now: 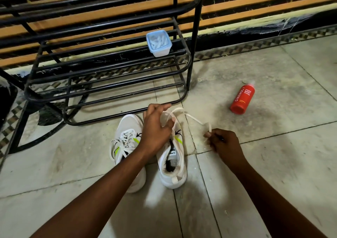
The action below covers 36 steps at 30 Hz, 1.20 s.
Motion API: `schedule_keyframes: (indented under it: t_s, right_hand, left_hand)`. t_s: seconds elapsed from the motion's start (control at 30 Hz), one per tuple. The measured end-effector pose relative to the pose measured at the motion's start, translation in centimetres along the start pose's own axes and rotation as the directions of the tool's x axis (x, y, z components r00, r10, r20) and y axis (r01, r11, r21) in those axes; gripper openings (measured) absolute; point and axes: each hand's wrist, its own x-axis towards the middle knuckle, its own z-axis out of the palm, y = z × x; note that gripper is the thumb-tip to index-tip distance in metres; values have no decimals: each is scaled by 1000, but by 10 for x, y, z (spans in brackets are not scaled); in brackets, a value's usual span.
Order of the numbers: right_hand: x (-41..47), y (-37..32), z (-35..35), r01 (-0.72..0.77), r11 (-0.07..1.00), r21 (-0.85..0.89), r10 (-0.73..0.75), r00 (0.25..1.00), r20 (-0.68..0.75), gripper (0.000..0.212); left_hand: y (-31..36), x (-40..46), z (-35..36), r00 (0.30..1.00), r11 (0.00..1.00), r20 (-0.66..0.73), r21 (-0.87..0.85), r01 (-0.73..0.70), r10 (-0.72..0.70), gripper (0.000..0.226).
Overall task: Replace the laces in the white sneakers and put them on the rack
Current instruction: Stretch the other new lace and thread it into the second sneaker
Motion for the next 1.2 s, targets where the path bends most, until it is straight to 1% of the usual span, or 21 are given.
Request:
schedule_keyframes:
  t_s: [0.07, 0.17, 0.23, 0.3, 0.4, 0.47, 0.6, 0.7, 0.77, 0.8, 0.87, 0.97, 1.2]
  right_hand:
    - [-3, -12, 10, -25, 984, 175, 18, 999, 37, 23]
    - [-6, -27, 23, -53, 931, 361, 21, 995, 94, 13]
    - [-6, -34, 31, -60, 907, 418, 13, 993, 115, 10]
    - [-6, -43, 40, -24, 903, 428, -26, 994, 111, 12]
    - [-7, -53, 51, 64, 922, 382, -105, 991, 88, 17]
    - [-8, -57, 57, 104, 940, 326, -140, 986, 88, 15]
    - [-11, -65, 67, 137, 967, 215, -158, 984, 81, 12]
    - [-13, -70, 74, 215, 975, 52, -219, 972, 84, 8]
    - [-13, -70, 79, 282, 959, -44, -277, 957, 84, 12]
    - [-12, -70, 83, 300, 951, -79, -294, 952, 83, 10]
    - [-11, -69, 93, 278, 948, -156, -271, 960, 63, 10]
    - [-9, -68, 106, 138, 966, -217, -139, 990, 14, 12]
    - [-10, -72, 119, 76, 974, -214, -81, 997, -14, 9]
  left_hand:
    - [-1, -17, -8, 999, 999, 7, -4, 33, -33, 47]
    - [-4, -46, -17, 995, 998, 84, 34, 60, -63, 60]
    - [-10, -61, -18, 988, 994, 147, 112, 22, -38, 62]
    - [-15, -69, -15, 986, 982, 166, 188, -12, -20, 59]
    - [-13, -71, -11, 991, 970, 69, 223, 97, -114, 43]
    - [-12, -71, -13, 988, 963, 11, 223, 149, -156, 34]
    - [-10, -78, -20, 980, 966, -28, 164, 201, -199, 15]
    - [-14, -84, -24, 972, 967, -69, 105, 233, -226, 12]
    - [-17, -85, -24, 963, 963, -79, 66, 261, -256, 13]
    - [-18, -85, -24, 960, 961, -80, 55, 272, -268, 14]
    - [-18, -85, -25, 956, 957, -78, 51, 287, -282, 16]
    - [-15, -82, -24, 950, 950, -65, 44, 308, -305, 17]
    - [-17, -81, -23, 945, 945, -64, 39, 325, -322, 15]
